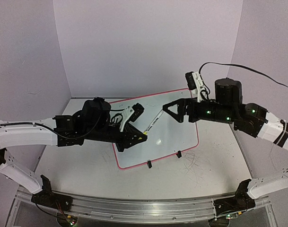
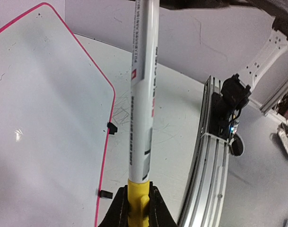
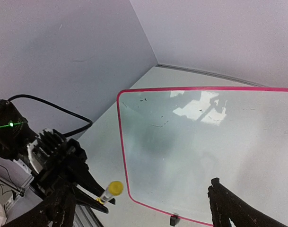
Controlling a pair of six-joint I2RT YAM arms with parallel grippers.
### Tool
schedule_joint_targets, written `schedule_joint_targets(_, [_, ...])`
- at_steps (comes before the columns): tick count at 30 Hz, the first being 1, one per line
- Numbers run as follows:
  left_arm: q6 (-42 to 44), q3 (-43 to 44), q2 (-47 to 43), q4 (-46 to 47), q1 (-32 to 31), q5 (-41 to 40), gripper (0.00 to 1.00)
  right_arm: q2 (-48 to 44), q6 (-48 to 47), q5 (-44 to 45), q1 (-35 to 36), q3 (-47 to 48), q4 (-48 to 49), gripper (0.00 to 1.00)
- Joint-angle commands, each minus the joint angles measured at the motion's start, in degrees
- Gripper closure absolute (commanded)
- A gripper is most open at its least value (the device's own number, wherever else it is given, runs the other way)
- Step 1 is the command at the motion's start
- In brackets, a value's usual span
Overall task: Write a sentence on the whiteboard
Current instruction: Pass from the right arm to the left, then open the pen cap from the whiteboard marker.
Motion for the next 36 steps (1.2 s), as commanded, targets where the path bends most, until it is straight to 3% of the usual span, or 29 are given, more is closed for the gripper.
schedule_joint_targets(1, [8.74,4.24,-3.27,-7.64,0.16,-1.15,1.00,4.72,-4.96,-15.24,-4.38,7.44,-12.51,0.02])
schedule_joint_targets(7, [11.01,7.59,-1.48,-14.95,0.16,0.88,1.00,9.68,-6.69,-28.59,-4.33,11.60,-16.02,0.04])
schedule_joint_targets(15, [11.54,10.25,1.14,-19.40,0.16,4.22,1.00,17.35,-7.82,-37.00,-2.34,15.13,-17.44,0.32])
schedule_joint_targets(19, [11.70,10.60,1.72,-21.22,0.19,4.86,1.00,19.50,-7.88,-37.96,-2.27,17.27,-17.70,0.39])
schedule_joint_targets(22, [11.97,10.15,1.11,-21.56,0.15,5.14,1.00,20.84,-8.56,-39.00,-2.24,17.75,-18.38,0.53])
schedule_joint_targets(31, [13.00,9.22,0.28,-22.30,0.16,4.45,1.00,23.58,-11.06,-45.67,-2.14,17.07,-18.88,0.56])
schedule_joint_targets(36, [13.50,9.34,0.32,-23.41,0.15,4.18,1.00,24.51,-12.88,-45.85,-2.18,17.87,-20.88,0.64])
